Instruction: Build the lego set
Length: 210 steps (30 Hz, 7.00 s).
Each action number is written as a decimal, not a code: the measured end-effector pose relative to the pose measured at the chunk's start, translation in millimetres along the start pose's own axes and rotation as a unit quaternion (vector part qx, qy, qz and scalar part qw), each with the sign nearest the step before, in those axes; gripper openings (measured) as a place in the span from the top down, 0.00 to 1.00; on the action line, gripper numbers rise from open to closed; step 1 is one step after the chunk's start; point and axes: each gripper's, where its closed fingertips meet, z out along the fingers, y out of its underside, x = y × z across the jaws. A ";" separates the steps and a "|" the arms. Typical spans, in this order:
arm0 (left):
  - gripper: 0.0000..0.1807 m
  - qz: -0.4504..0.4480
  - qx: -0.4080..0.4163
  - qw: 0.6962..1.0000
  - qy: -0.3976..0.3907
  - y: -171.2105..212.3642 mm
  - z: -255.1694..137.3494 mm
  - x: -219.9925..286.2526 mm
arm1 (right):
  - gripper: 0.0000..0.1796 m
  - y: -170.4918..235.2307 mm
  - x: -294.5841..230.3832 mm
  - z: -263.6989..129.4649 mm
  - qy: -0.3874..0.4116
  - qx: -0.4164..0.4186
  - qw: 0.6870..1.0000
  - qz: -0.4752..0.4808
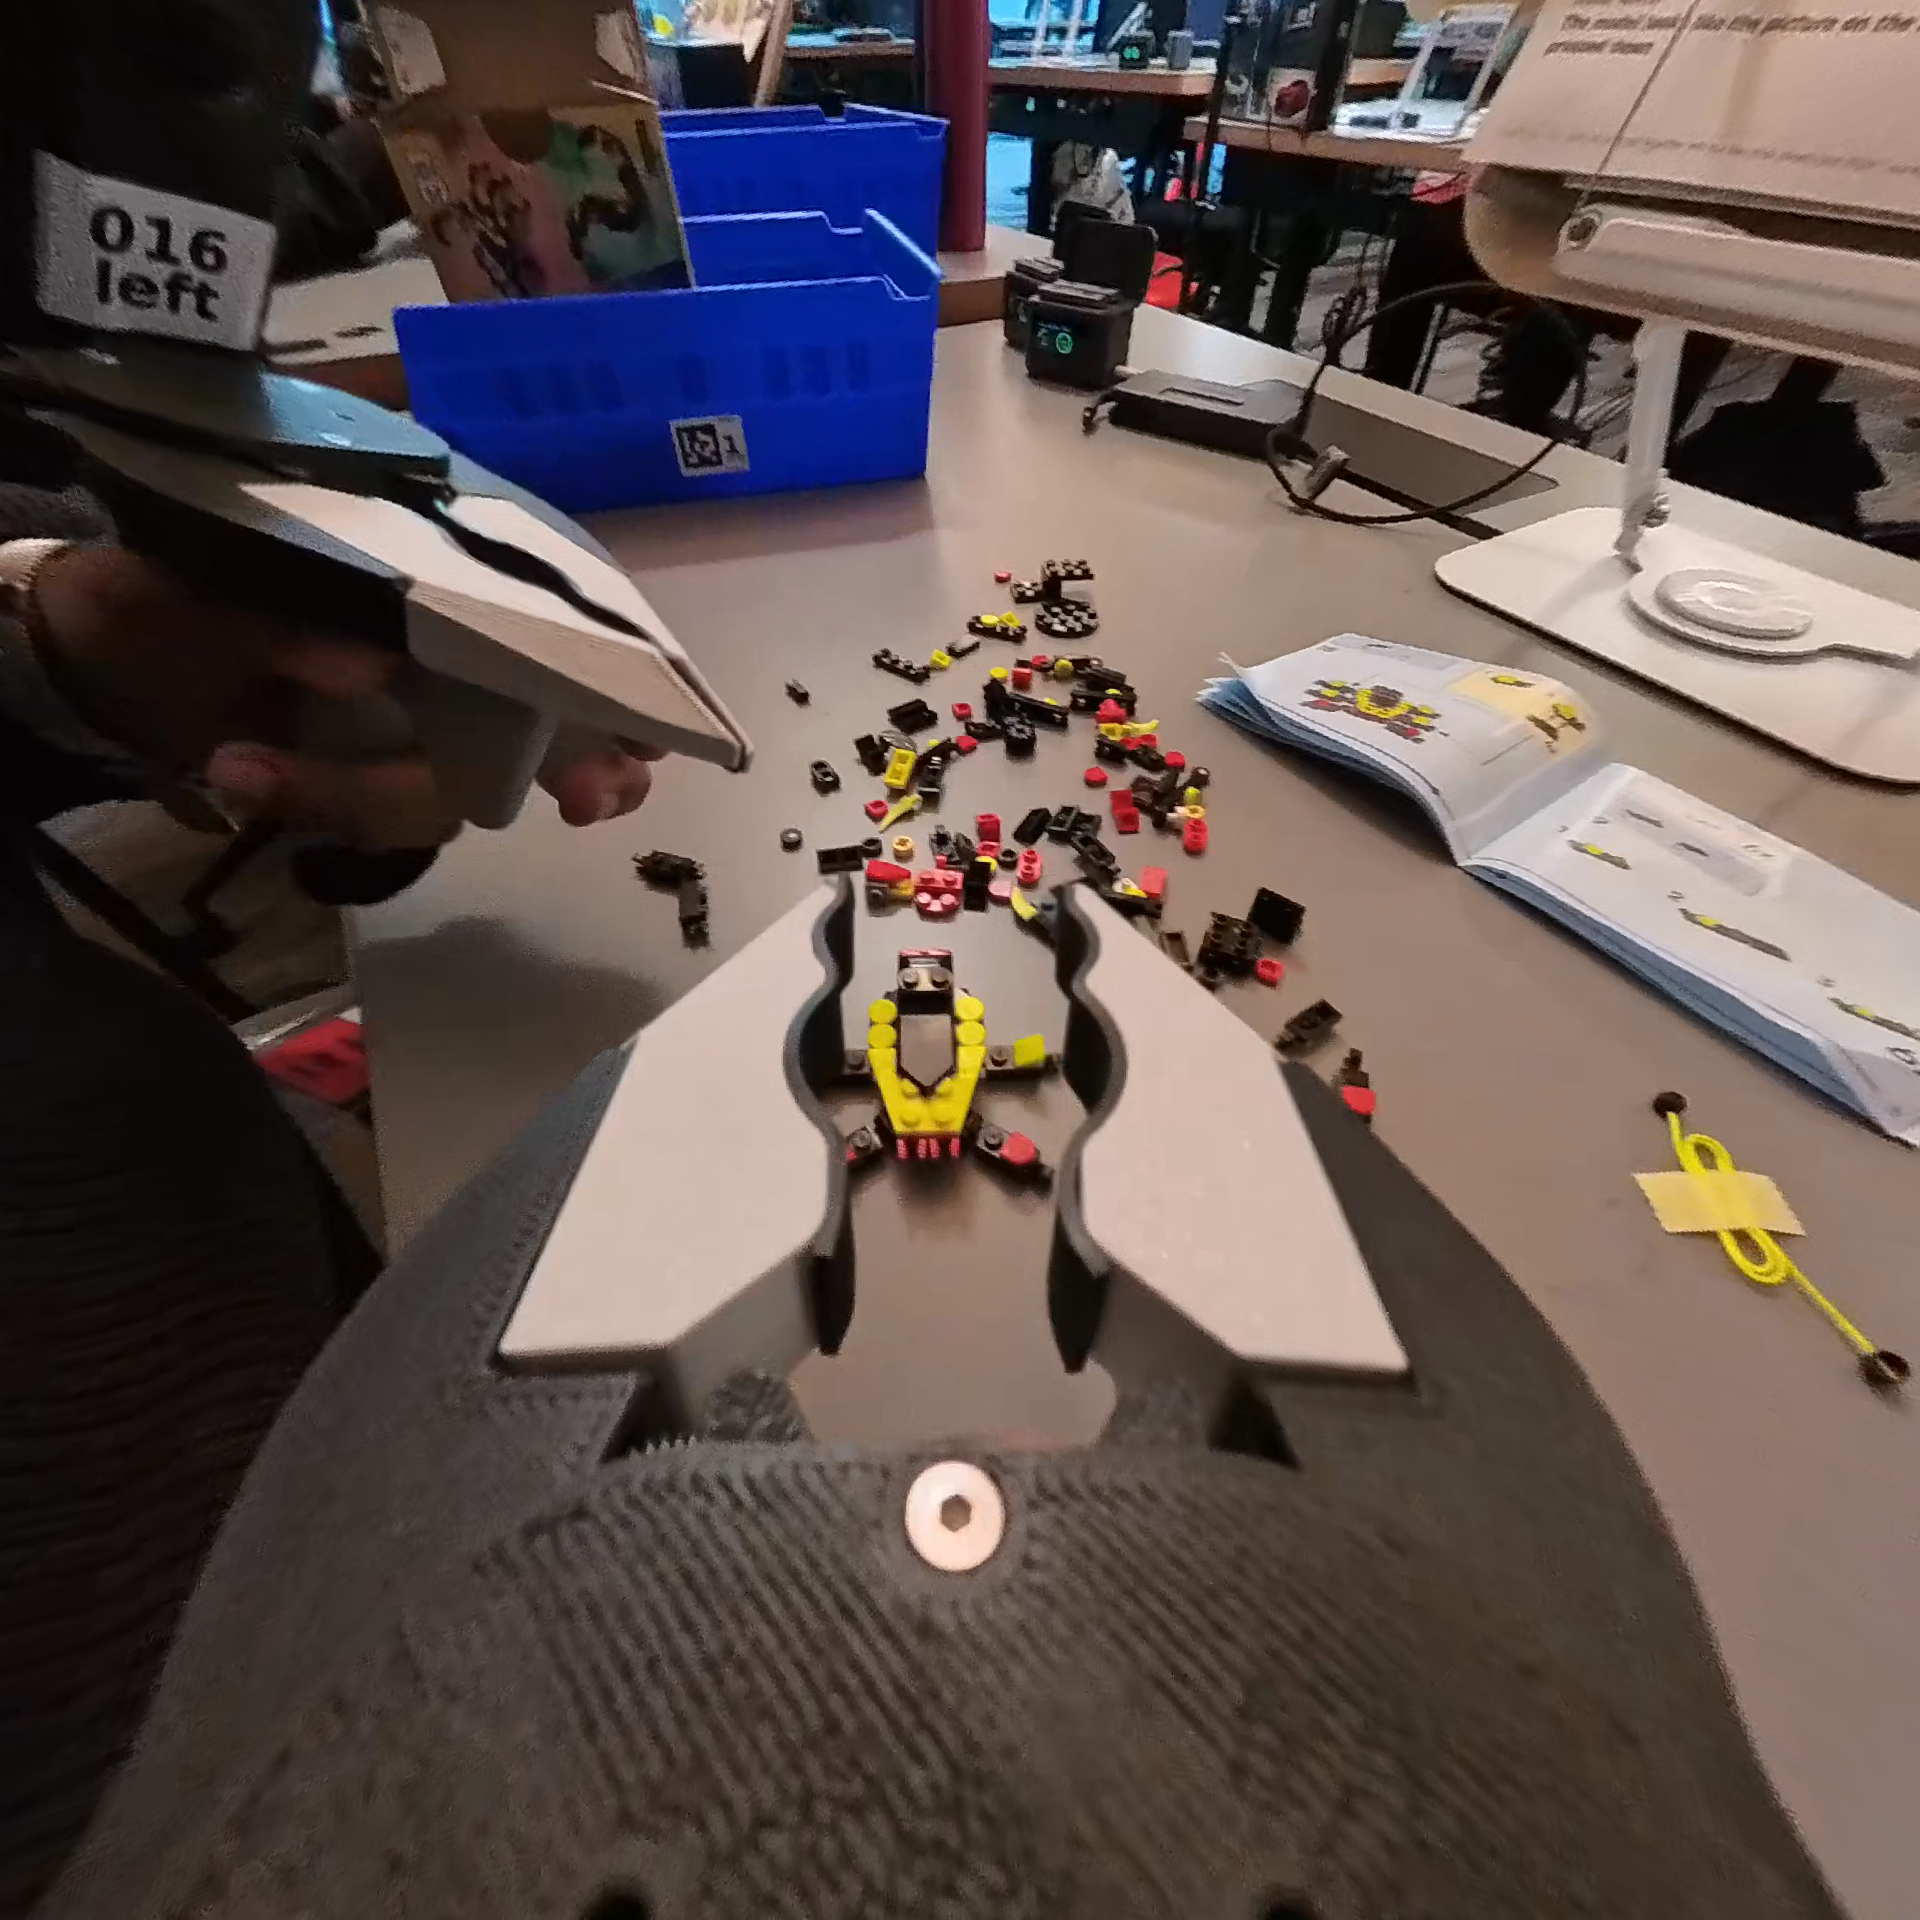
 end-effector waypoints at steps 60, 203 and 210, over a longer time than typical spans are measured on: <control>0.82 -0.056 -0.103 0.993 -0.006 31.8 4.2 -27.9 | 0.97 46.7 -31.5 -1.4 -0.137 -0.127 0.982 0.032; 0.97 0.267 -0.083 0.955 0.102 28.8 -25.4 9.9 | 0.85 3.8 -73.9 33.4 -0.225 -0.048 0.882 0.412; 0.97 0.272 -0.095 0.951 0.112 35.4 -24.5 12.7 | 0.95 5.9 -82.3 32.3 -0.244 -0.059 0.885 0.393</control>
